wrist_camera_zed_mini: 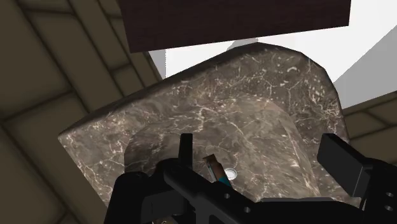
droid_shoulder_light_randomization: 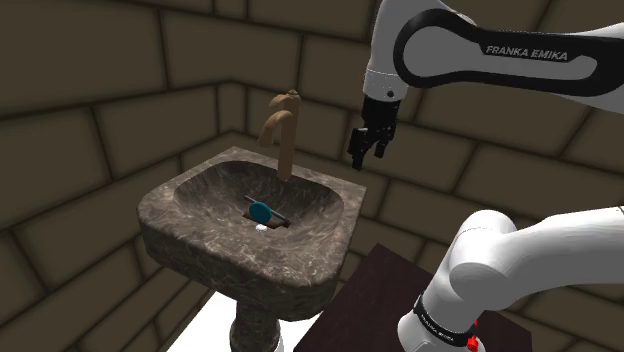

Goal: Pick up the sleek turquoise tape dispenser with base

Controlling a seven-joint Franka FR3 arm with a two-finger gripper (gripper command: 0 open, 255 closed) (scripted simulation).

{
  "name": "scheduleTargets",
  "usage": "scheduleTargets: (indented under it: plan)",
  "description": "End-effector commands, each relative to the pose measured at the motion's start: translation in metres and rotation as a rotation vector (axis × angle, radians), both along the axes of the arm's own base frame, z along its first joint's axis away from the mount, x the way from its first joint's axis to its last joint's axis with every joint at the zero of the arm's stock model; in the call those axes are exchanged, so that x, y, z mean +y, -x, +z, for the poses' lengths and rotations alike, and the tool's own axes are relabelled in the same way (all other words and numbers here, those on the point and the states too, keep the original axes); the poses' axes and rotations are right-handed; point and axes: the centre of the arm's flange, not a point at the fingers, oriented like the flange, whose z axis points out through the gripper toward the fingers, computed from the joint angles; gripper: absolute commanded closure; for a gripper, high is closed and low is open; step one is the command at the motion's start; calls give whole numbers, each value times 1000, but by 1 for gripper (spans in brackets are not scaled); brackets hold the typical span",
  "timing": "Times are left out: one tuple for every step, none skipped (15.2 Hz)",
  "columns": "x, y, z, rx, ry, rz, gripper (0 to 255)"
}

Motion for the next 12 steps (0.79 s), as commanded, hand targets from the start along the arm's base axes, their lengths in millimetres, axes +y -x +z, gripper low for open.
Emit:
scheduleTargets:
  plan:
    - [0, 0, 0, 0, 0, 0, 0]
    - [-4, -7, -10, -5, -1, 12, 0]
    - [-7, -14, -20, -11, -2, 24, 0]
    - [-10, -21, -30, -16, -3, 35, 0]
    - [-14, -28, -40, -21, -4, 47, 0]
    - [-17, -35, -50, -26, -5, 59, 0]
    - [-20, -43, -59, -32, -6, 71, 0]
    - [-23, -50, -69, -37, -7, 82, 0]
    - [-26, -58, -79, -42, -8, 94, 0]
    - [-28, -65, -89, -48, -9, 106, 0]
    - [-31, -73, -98, -53, -10, 118, 0]
    - [-34, -81, -108, -58, -11, 129, 0]
